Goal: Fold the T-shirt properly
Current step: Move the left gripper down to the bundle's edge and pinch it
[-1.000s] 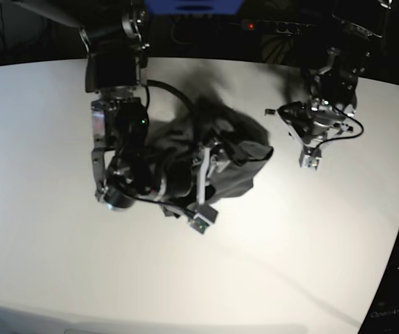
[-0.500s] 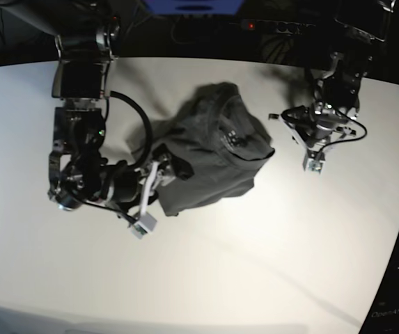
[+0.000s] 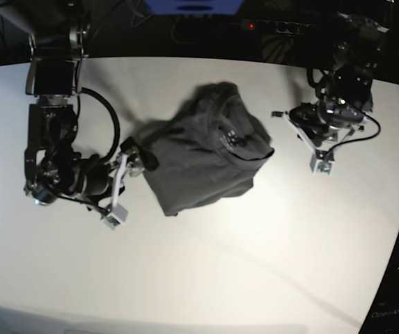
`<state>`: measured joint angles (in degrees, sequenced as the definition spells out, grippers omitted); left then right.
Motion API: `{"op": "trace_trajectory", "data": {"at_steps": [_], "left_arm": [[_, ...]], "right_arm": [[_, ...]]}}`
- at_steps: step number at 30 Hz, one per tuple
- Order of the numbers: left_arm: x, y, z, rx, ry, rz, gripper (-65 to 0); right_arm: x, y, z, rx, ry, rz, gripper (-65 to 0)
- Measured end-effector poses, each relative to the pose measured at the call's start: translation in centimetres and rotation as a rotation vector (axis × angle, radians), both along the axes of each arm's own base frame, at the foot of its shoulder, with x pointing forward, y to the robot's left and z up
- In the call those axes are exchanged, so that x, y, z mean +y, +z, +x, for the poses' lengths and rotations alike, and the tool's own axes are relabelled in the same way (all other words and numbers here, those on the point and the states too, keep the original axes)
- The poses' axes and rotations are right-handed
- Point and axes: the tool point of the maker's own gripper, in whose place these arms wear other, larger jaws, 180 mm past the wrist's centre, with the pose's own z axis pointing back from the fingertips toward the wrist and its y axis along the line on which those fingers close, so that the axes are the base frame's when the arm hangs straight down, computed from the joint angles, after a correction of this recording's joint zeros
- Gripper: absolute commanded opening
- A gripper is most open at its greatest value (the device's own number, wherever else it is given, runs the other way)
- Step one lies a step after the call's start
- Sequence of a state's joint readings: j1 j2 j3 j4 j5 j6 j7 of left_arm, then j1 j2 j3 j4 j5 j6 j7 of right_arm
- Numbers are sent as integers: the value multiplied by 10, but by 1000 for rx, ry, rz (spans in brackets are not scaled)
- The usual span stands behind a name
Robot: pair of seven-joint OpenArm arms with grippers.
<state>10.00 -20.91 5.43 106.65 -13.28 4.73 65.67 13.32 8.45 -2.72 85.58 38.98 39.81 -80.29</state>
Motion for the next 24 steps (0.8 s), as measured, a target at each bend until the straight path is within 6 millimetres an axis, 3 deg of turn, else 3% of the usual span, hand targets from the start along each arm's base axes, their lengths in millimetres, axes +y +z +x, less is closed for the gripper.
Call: {"op": "trace_trajectory", "data": {"at_steps": [5, 10, 16, 24], "left_arm": [[-14, 2, 6, -19, -4, -33, -616], [-27, 7, 15, -42, -76, -48, -616], [-24, -10, 10, 19, -68, -46, -616], [-21, 26, 42, -103, -88, -27, -611]], "right_arm": [[-14, -10, -3, 16, -13, -86, -32], [-8, -12, -3, 17, -9, -89, -30], [-11, -13, -4, 20, -12, -99, -30], [-11, -13, -5, 22, -12, -100, -29]]}}
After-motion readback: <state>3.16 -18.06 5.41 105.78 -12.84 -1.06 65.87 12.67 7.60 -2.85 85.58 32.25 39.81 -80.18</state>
